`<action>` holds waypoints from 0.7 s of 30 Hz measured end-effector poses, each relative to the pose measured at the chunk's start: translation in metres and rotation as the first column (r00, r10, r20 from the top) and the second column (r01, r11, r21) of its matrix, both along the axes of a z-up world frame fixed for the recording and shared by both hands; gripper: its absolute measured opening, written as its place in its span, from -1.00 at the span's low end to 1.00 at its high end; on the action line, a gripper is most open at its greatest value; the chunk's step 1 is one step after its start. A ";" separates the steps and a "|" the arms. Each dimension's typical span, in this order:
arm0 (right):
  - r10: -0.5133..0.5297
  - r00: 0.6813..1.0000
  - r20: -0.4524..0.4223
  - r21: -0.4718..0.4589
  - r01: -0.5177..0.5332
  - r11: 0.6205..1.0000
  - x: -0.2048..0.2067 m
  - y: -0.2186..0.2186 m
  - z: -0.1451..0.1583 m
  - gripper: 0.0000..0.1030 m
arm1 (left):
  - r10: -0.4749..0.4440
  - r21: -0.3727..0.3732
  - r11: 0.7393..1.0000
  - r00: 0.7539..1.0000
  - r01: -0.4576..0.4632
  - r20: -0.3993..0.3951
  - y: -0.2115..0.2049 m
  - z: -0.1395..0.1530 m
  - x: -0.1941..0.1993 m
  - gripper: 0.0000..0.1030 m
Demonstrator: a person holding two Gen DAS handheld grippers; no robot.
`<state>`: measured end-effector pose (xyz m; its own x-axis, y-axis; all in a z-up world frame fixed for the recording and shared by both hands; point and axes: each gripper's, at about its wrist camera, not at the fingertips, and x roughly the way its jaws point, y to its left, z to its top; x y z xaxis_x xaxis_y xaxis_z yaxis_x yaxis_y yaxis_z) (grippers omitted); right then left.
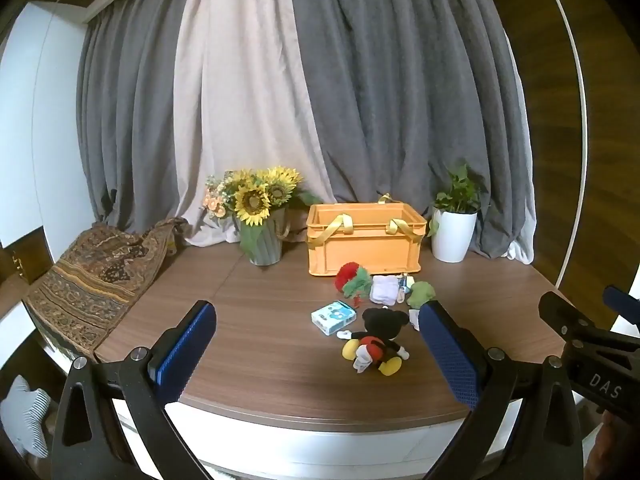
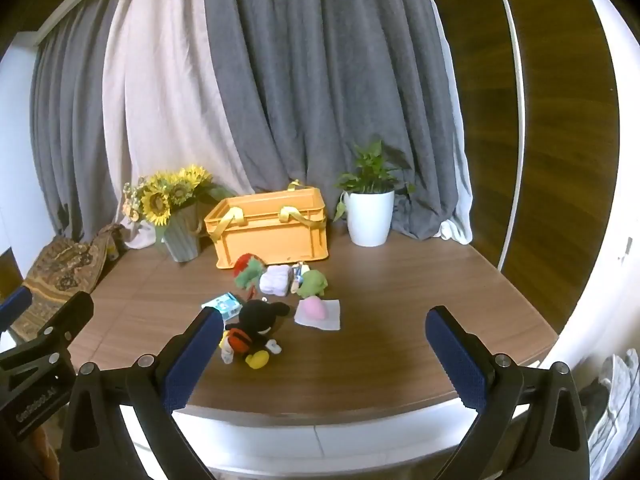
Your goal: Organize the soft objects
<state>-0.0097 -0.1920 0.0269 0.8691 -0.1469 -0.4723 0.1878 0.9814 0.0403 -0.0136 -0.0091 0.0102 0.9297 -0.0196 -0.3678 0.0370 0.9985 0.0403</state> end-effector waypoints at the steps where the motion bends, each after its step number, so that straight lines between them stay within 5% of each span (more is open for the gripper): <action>1: 0.000 1.000 0.001 0.001 0.000 1.000 0.000 0.000 0.000 0.99 | -0.001 0.000 1.000 1.000 0.001 -0.001 -0.001 0.001 0.000 1.00; 21: -0.006 1.000 0.005 0.012 0.006 1.000 0.000 -0.008 0.006 0.99 | -0.011 -0.007 1.000 1.000 0.011 -0.003 -0.004 0.003 0.004 1.00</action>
<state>-0.0095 -0.1999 0.0326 0.8704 -0.1466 -0.4699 0.1933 0.9797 0.0524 -0.0094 -0.0132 0.0135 0.9284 -0.0320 -0.3703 0.0478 0.9983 0.0335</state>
